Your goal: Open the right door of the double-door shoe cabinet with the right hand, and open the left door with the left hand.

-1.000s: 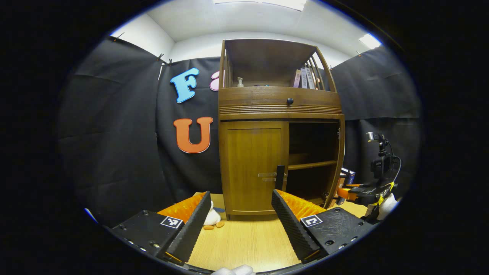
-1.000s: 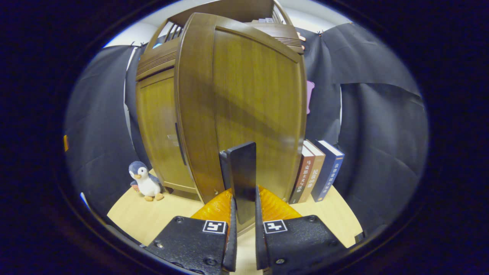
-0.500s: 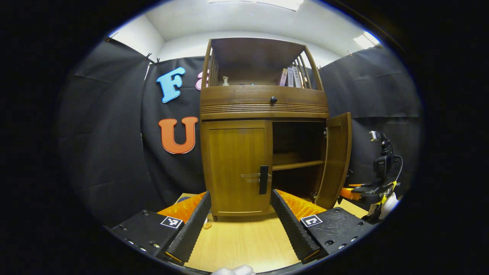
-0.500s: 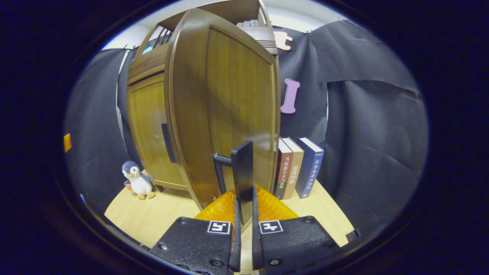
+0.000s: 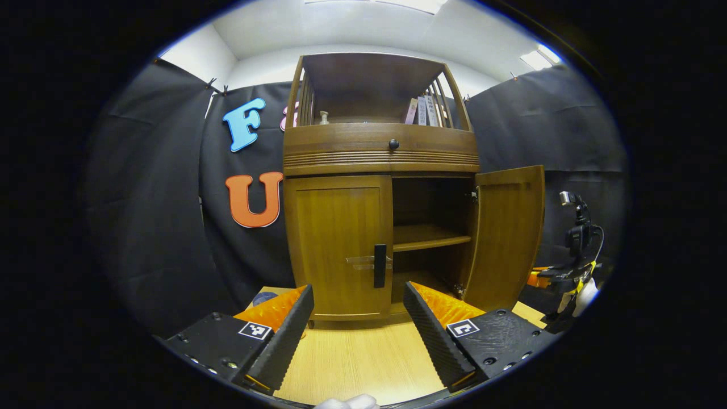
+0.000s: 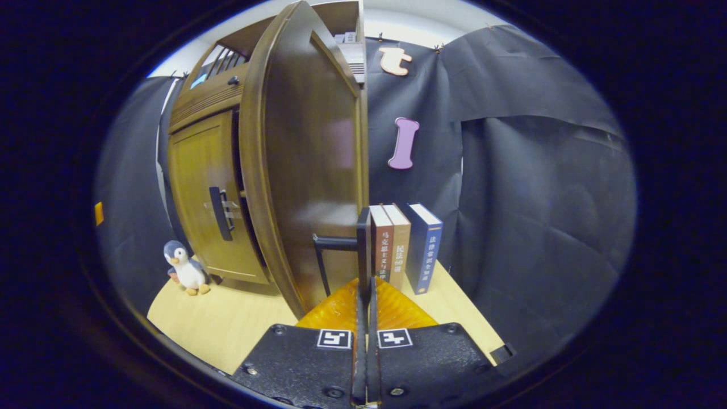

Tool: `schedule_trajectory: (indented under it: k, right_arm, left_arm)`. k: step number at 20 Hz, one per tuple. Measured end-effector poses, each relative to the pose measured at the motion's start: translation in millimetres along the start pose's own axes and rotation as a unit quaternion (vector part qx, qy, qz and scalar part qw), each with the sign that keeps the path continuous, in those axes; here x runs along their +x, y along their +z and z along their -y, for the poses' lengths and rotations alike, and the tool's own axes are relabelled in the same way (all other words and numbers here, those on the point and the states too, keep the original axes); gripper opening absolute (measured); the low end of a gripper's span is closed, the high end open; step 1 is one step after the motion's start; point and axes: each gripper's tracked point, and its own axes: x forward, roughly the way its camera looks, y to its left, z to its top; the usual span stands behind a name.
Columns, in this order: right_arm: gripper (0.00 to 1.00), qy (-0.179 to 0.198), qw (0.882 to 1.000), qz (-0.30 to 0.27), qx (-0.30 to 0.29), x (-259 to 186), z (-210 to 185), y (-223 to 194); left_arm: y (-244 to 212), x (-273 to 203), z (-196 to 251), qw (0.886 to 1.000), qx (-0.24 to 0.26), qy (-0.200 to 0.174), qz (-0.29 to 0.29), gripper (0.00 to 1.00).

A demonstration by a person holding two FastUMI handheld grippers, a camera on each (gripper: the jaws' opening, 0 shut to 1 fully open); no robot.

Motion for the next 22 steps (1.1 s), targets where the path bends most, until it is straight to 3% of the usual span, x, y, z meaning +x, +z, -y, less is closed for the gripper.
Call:
schedule_trajectory:
  k: [2, 3, 20, 22]
  right_arm:
    - [0.04, 0.007, 1.0, 0.002, 0.015, 1, 10, 0]
    - [0.05, 0.012, 1.0, 0.004, 0.023, 1, 14, 1]
    - [0.04, 0.108, 0.994, -0.005, -0.011, 15, 63, 8]
    - [0.08, 0.114, 0.993, -0.007, -0.008, 15, 66, 9]
  left_arm:
    - [-1, 2, 6, 1.0, -0.001, -0.005, -0.004, 1.0]
    - [-2, 3, 8, 1.0, 0.0, -0.006, -0.005, 0.96]
    - [9, 33, 57, 1.0, -0.009, -0.015, -0.002, 0.96]
    - [12, 33, 62, 1.0, -0.009, -0.019, 0.0, 0.96]
